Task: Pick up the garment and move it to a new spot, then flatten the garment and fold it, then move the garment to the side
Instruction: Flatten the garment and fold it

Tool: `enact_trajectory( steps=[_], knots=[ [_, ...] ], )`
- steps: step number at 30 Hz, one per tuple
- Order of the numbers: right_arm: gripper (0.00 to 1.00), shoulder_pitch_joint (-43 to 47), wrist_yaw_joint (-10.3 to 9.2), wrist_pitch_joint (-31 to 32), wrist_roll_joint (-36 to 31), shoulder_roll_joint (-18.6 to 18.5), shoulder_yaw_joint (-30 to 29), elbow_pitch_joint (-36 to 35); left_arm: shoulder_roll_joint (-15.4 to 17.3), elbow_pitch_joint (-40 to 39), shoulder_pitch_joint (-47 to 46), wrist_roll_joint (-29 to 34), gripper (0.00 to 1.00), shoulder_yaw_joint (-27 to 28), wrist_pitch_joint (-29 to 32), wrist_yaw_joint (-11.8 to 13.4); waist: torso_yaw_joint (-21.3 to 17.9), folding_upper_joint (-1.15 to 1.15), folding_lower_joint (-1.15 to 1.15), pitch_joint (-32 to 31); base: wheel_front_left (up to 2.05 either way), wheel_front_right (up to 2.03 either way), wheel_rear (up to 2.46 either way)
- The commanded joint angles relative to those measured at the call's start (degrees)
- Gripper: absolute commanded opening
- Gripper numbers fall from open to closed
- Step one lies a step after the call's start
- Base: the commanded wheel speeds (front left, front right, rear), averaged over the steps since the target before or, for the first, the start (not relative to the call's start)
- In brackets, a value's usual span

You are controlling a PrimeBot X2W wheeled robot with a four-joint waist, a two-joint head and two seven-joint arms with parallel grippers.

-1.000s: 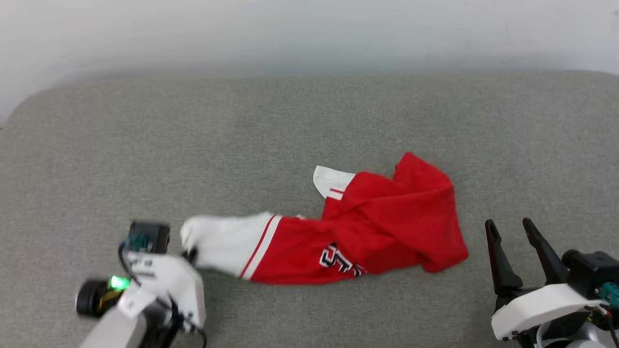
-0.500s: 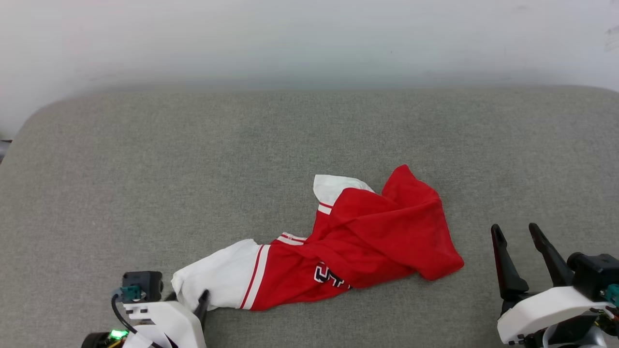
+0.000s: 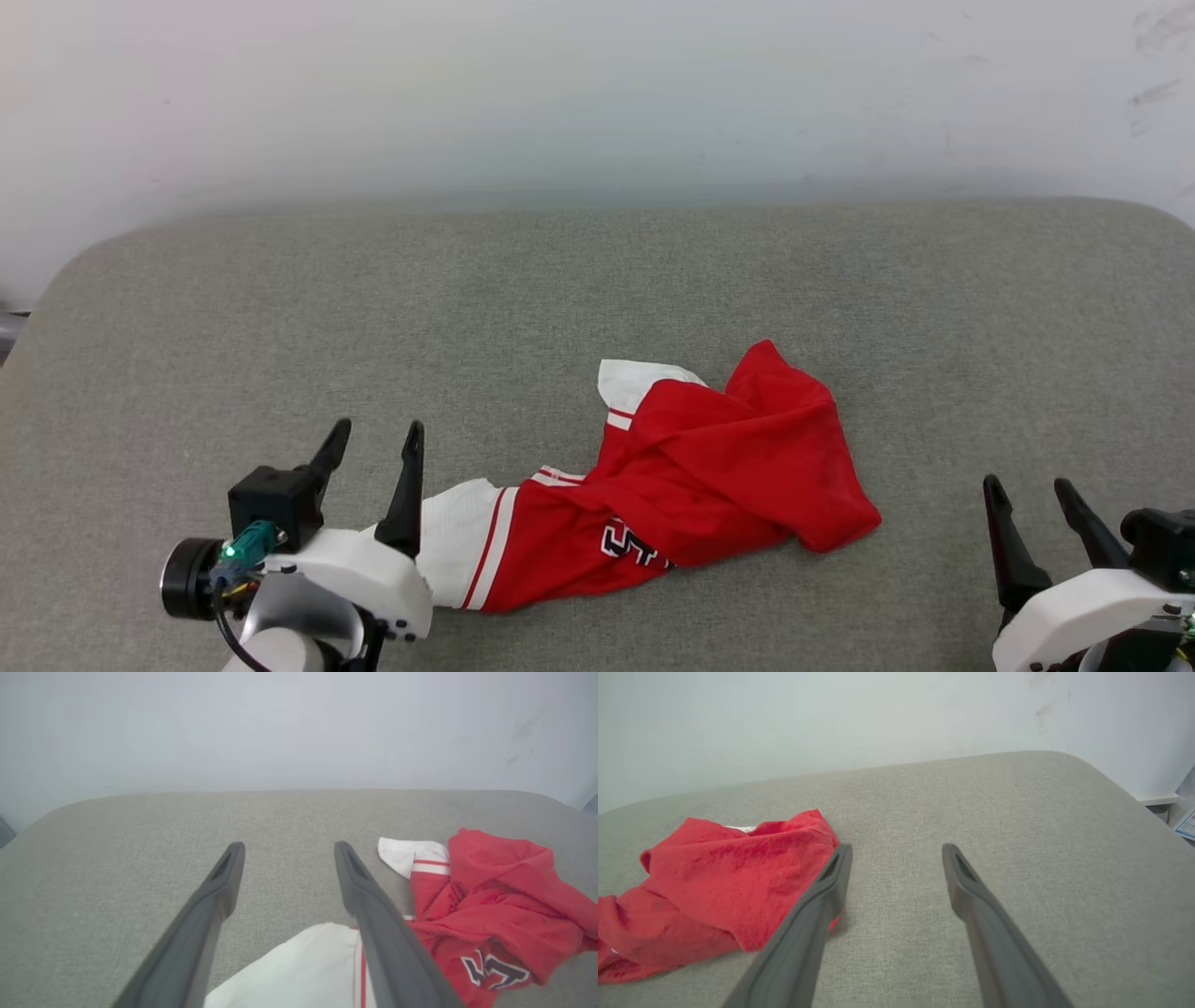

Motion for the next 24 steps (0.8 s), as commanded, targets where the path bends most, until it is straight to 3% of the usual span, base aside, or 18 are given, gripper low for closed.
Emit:
enact_trajectory(
  steps=[1, 10, 17, 24],
  knots=[
    [1.00, 0.03, -0.04, 2.05, 0.00, 0.07, -0.77, 1.12, -0.58, -1.70, -1.00, 1.19, 1.00, -0.18, -1.68, 0.59, 0.36, 0.00, 0.01, 0.10, 0.00, 0.00, 0.00],
    [1.00, -4.97, -0.04, 17.50, 0.47, -0.71, 0.38, 7.15, -1.72, -6.29, -2.38, 3.08, 1.00, -1.12, -4.79, 1.37, 2.63, 0.00, 0.01, 2.25, 0.00, 0.00, 0.00],
    [1.00, -11.81, -0.04, 27.44, 2.76, -5.72, 6.55, 10.11, -2.75, -7.76, -4.68, 4.13, 1.00, -1.78, -5.75, 1.38, 6.13, 0.00, 0.01, 6.26, 0.00, 0.00, 0.00],
    [1.00, -18.86, -0.04, 31.42, 5.09, -10.21, 11.82, 14.87, -3.72, -6.25, -5.80, 3.86, 1.00, -1.86, -6.72, 1.18, 8.36, 0.00, 0.01, 9.29, 0.00, 0.00, 0.00]
  ],
)
